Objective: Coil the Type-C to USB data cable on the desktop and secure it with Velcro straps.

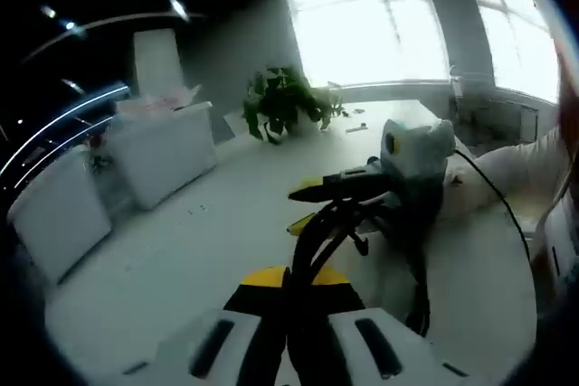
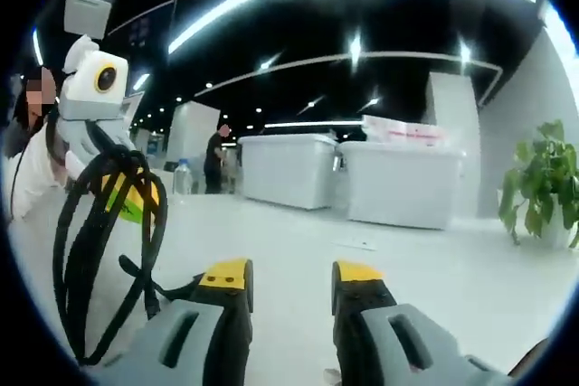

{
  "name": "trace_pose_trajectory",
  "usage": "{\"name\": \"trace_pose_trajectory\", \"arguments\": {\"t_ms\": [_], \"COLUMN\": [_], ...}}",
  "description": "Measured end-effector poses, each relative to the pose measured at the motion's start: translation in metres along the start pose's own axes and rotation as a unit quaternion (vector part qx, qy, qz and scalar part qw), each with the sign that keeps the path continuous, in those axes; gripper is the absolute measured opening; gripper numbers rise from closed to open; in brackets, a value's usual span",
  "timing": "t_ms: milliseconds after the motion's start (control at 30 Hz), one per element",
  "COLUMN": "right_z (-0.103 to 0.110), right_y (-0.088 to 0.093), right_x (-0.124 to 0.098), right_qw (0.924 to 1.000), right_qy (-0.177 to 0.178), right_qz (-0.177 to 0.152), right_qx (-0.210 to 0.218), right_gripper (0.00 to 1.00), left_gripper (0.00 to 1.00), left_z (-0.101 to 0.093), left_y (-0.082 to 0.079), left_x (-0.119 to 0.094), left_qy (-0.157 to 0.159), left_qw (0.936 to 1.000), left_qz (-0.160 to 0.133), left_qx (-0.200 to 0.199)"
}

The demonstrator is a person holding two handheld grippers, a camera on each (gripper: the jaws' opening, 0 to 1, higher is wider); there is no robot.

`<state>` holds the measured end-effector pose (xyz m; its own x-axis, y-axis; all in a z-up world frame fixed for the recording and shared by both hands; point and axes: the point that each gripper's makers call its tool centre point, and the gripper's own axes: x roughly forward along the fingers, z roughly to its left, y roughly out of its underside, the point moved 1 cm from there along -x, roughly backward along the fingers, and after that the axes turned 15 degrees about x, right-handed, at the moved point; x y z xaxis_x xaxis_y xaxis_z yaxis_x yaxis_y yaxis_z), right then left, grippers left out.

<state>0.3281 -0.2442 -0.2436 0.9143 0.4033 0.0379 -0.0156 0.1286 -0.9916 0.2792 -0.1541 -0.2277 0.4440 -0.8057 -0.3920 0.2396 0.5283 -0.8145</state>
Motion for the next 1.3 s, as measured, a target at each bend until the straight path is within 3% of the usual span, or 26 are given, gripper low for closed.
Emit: {"name": "trace_pose_trajectory", "arguments": {"t_ms": [267,433,800,967,1033,1300], "right_z": [-0.003,-0.004,-0.001,-0.001,0.0,0.001], "right_y": [0.002,0.003,0.006,0.007,0.007,0.008], "right_x": [0.002,0.003,0.004,0.004,0.004,0.005], "right_qw": [0.9999,0.9999,0.9996,0.9995,0.9995,0.9992], "right_qy": [0.006,0.009,0.004,0.005,0.003,0.002], "right_qz": [0.005,0.005,0.011,0.014,0.015,0.019], "right_qx": [-0.013,-0.012,-0.025,-0.028,-0.029,-0.035], "right_gripper": [0.34,0.34,0.35,0.35,0.35,0.35], "left_gripper": [0.06,0.07,0.08,0.2,0.2,0.2], "left_z": [0.003,0.0,-0.002,0.0,-0.002,0.004], "left_y": [0.026,0.034,0.037,0.04,0.04,0.03], "left_x": [0.023,0.033,0.032,0.032,0.03,0.021], "left_qy": [0.003,0.013,0.017,0.016,0.021,0.022], "left_qw": [0.9996,0.9994,0.999,0.9989,0.9987,0.9996], "left_qz": [0.027,0.032,0.039,0.044,0.045,0.016], "left_qx": [-0.003,-0.004,-0.012,0.0,0.008,-0.005]}}
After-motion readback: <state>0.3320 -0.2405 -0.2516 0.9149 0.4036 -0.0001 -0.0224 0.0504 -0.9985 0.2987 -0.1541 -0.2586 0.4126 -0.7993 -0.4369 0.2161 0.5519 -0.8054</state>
